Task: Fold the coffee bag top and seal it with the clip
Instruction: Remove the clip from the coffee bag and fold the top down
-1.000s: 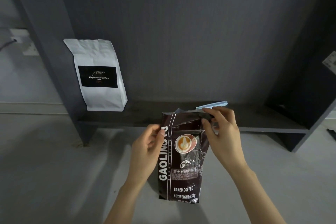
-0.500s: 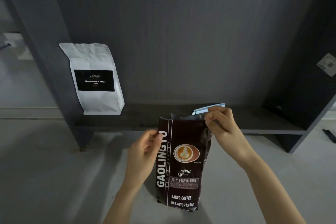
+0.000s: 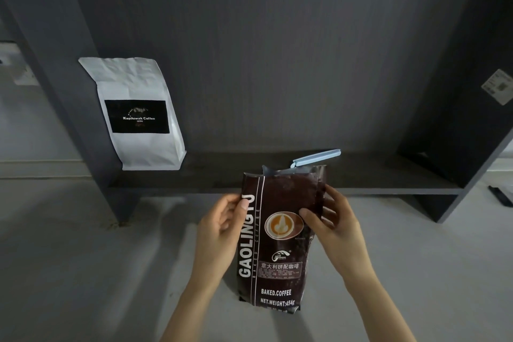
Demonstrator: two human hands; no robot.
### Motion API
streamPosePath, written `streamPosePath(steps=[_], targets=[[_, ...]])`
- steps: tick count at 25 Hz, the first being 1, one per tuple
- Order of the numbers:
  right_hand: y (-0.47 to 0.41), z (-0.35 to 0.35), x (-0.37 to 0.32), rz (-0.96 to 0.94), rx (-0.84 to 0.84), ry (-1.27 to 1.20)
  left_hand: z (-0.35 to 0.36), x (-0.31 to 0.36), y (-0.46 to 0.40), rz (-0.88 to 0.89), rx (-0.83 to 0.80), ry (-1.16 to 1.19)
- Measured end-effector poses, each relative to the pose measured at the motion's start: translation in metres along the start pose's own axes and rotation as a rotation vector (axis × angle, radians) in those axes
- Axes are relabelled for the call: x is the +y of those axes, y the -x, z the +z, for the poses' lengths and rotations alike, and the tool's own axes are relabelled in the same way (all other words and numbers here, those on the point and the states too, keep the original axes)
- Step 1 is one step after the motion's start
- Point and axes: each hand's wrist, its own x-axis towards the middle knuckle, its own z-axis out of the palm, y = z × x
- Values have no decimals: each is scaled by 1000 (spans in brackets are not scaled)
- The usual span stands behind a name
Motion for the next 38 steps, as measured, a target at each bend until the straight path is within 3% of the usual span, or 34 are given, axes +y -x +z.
streamPosePath(steps=[6, 13, 22, 33, 38], targets=[[0, -6, 5, -85, 41, 56, 2, -7, 2, -6, -34, -6], [1, -8, 8, -75, -48, -109, 2, -9, 1, -41, -18, 27], [3, -9, 5, -89, -105, -122, 0, -7, 0, -62, 14, 66], [5, -11, 14, -100, -124, -97, -15, -10, 1, -85, -170, -10], [10, -13, 12, -81, -219, -92, -17, -10, 1, -110, -222, -55]])
